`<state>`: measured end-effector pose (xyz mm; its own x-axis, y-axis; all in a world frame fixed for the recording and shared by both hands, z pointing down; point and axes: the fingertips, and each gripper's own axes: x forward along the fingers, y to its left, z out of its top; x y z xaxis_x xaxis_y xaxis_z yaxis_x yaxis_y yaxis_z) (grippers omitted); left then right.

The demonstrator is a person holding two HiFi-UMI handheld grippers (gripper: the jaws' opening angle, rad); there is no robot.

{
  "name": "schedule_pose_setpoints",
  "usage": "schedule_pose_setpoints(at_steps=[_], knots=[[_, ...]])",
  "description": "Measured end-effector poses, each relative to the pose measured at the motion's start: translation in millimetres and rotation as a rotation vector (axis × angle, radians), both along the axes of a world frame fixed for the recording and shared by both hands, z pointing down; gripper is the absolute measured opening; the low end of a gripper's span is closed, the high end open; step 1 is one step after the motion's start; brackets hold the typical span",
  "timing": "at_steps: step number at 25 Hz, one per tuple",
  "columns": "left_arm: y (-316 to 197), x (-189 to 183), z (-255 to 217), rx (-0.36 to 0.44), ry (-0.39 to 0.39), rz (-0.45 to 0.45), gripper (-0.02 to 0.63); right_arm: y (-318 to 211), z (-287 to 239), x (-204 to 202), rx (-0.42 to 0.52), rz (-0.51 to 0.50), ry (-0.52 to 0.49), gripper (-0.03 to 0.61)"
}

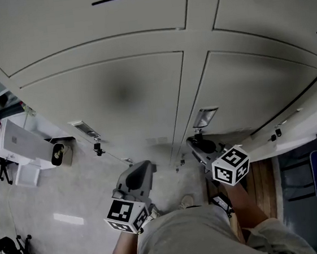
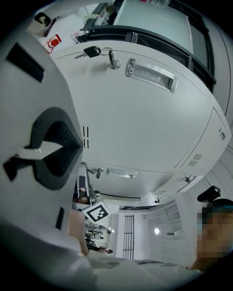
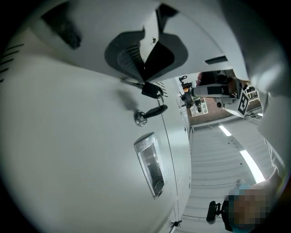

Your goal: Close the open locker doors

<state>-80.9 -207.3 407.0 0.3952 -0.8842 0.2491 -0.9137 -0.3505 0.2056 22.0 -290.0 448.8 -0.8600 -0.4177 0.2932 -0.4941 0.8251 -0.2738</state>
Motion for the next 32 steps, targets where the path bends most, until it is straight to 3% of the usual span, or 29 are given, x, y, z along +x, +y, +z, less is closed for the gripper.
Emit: schedule_pose_setpoints(at_steps=[14, 32], knots=[[-1.5, -3.1, -1.6, 0.004, 0.001, 0.0, 0.015, -3.1, 0.4, 1.2, 0.005, 0.003, 0.004, 0.028], [15.3, 8.1, 0.0, -0.018, -0.007, 0.067, 0.015, 16.8, 3.2, 17.7, -0.011, 0.073, -0.007, 0.028]])
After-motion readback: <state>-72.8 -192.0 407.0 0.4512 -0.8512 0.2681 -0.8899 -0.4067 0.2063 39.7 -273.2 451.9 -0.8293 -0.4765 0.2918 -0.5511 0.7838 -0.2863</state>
